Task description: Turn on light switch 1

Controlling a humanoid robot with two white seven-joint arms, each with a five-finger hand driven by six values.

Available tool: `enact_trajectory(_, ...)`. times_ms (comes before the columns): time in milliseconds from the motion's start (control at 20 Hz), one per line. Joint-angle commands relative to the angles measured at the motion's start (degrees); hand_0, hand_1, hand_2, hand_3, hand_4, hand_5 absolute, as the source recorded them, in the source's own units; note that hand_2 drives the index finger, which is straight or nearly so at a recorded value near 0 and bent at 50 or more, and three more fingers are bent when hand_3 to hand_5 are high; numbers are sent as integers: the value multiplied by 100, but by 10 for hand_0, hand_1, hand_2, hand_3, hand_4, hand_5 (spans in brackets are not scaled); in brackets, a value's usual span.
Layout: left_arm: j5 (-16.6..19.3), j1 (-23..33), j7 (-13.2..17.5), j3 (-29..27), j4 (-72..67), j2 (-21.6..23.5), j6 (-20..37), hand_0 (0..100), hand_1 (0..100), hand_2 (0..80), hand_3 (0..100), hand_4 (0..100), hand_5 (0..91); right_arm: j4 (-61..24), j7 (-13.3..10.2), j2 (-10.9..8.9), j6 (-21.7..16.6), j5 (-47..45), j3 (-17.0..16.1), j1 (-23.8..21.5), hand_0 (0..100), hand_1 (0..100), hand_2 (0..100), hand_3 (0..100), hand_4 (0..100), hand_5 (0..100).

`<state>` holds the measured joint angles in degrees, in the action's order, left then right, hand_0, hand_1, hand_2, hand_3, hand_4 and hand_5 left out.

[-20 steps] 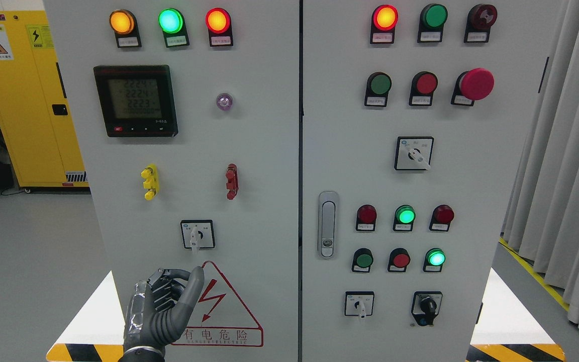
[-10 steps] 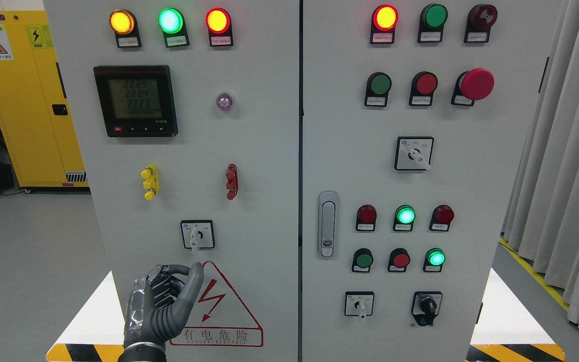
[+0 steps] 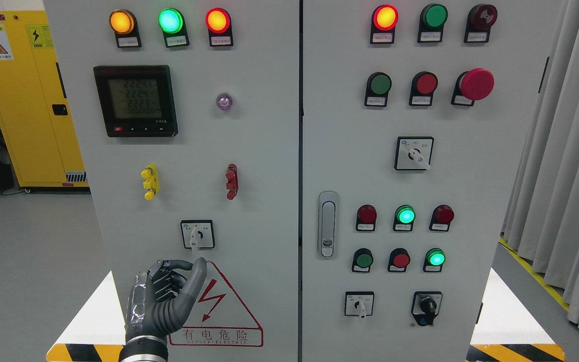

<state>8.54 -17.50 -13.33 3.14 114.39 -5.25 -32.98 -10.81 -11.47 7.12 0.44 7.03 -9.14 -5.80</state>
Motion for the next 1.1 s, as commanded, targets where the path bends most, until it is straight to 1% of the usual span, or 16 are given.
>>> enact_trajectory(0, -1, -113, -3, -24, -39, -29, -121, 180, 599, 536, 850, 881, 882, 0, 4, 0, 0, 0, 0, 0, 0, 500, 40, 0, 0, 0)
enact_trajectory(150, -1, -218, -3, -24, -48, -20, -217, 175, 601, 537, 850, 881, 881, 0, 4, 0, 0, 0, 0, 0, 0, 500, 40, 0, 0, 0)
enact_trajectory(1050, 8, -377, -38, -24, -136, -20, -332, 173, 602, 539, 851, 882, 881, 0, 4, 0, 0, 0, 0, 0, 0, 500, 40, 0, 0, 0)
